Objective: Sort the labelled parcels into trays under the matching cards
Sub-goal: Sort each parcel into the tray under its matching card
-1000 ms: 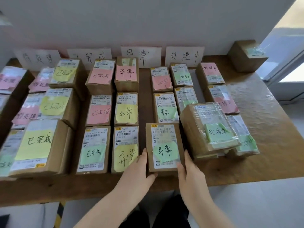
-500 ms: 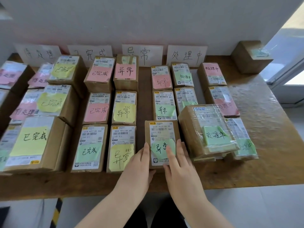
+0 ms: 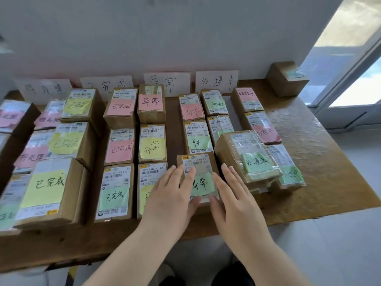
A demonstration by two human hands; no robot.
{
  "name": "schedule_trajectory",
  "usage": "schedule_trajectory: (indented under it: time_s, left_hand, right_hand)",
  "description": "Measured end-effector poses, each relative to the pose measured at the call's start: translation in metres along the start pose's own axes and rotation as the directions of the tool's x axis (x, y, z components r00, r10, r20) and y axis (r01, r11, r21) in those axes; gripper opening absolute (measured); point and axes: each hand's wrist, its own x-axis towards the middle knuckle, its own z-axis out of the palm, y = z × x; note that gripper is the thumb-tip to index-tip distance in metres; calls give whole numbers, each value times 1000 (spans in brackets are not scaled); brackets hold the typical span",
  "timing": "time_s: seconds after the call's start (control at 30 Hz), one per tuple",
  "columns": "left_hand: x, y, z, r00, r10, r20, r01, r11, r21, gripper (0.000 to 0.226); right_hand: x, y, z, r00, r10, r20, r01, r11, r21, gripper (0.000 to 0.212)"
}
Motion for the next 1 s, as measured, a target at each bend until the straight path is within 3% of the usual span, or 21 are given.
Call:
schedule_trajectory:
  time_s: [0.2, 0.43, 0.67, 0.8, 1.0]
  left_hand:
    - [7, 53, -21, 990, 33, -135, -28, 999, 34, 59]
    - [25, 165, -13, 987, 55, -153, -50, 998, 40, 56]
    - [46, 268, 27, 995, 48, -89, -46, 999, 26, 43]
    - [57, 288, 40, 995, 29, -91, -27, 999, 19, 35]
    - [89, 292, 40, 995, 6, -99, -5, 1000, 8, 45]
  right_hand:
    - [-2, 40, -46, 998, -50, -48, 53, 996, 65, 43]
    - [-19, 155, -113, 998, 6, -70, -2, 998, 57, 46]
    - [-33, 266, -178, 991, 52, 120, -58, 997, 44, 40]
    - [-22, 298, -196, 971, 81, 226, -91, 995, 35, 41]
    - [26, 311, -194, 944, 72, 323, -90, 995, 39, 45]
